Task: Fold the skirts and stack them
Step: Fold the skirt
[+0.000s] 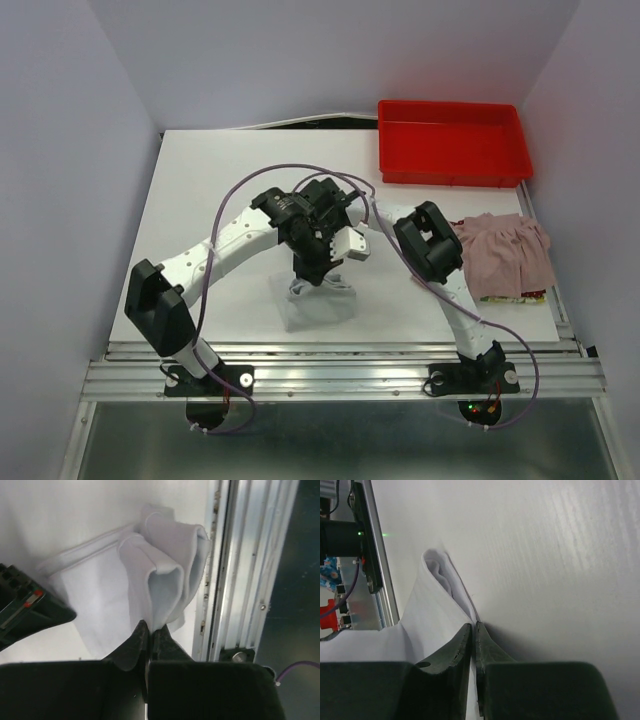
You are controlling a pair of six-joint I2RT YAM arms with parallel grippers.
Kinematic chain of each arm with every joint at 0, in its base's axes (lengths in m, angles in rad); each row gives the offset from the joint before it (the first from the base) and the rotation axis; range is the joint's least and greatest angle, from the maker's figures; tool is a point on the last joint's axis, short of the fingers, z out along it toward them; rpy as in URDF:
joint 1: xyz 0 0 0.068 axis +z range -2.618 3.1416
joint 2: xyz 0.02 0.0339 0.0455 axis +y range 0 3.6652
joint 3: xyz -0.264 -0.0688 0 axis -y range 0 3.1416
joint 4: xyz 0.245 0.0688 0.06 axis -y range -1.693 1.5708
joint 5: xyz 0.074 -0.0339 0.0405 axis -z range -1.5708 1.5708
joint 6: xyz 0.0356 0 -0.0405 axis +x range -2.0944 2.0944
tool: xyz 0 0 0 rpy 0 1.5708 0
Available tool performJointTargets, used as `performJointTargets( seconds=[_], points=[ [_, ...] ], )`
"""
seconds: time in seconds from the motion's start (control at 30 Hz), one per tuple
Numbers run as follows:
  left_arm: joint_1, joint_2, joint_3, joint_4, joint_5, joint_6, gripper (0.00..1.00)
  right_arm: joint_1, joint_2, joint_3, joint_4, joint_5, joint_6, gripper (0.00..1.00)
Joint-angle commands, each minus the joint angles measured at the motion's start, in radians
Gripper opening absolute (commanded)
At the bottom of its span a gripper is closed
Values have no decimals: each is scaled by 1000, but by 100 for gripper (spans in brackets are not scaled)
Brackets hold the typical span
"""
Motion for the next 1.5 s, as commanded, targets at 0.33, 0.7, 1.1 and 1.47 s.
performJointTargets(
  seconds=[0.33,0.7,1.1,1.47],
  points=[
    [-86,-57,-51,-69,157,-83,0,5,-44,97,45,140,56,18],
    [-86,-44,-37,-58,136,-112,0,54,-279,-143,142,-165,226,23],
    [-11,-3,-43,-20,105,-101,0,25,-205,-61,146,55,169,23],
    [103,80,-19,9,76,-32,0,-14,-84,59,208,150,194,24]
  ],
)
